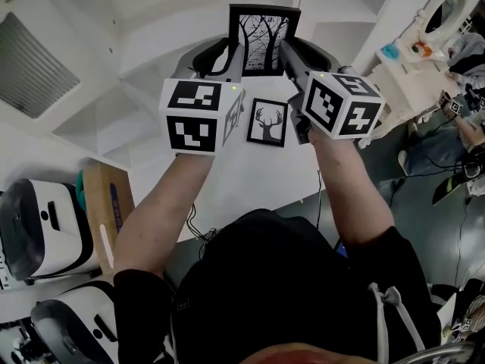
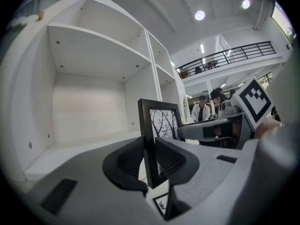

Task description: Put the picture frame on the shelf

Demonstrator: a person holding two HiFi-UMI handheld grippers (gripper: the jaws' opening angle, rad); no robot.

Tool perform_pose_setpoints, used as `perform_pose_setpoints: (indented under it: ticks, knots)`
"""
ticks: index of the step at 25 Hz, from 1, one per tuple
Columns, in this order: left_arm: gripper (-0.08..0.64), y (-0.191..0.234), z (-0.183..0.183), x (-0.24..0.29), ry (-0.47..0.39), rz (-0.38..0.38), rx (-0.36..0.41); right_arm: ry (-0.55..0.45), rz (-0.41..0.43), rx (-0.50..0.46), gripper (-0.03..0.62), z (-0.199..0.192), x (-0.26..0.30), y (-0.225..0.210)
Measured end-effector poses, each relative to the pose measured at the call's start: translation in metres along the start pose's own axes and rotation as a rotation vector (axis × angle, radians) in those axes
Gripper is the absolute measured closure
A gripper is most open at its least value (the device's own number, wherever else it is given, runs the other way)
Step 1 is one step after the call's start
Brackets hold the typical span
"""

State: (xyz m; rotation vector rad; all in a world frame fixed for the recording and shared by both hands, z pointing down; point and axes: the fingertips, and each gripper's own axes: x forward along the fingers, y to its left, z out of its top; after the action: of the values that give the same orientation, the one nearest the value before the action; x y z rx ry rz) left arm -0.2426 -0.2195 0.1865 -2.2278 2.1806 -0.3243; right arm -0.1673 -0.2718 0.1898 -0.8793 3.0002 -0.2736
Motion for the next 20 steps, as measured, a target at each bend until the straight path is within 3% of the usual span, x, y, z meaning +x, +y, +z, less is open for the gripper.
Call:
perform_pose_setpoints:
  ticks: [12, 20]
  knots:
    - [0.482, 0.047, 0.028, 0.004, -0.053, -0.075, -0.024, -0.047, -0.088, -0.052, 0.512, 0.04, 0.034, 0.023]
    - [0.482, 0.062, 0.052, 0.032, -0.082, -0.057, -0.038, -0.073, -0.086, -0.095, 0.512, 0.067, 0.055, 0.01]
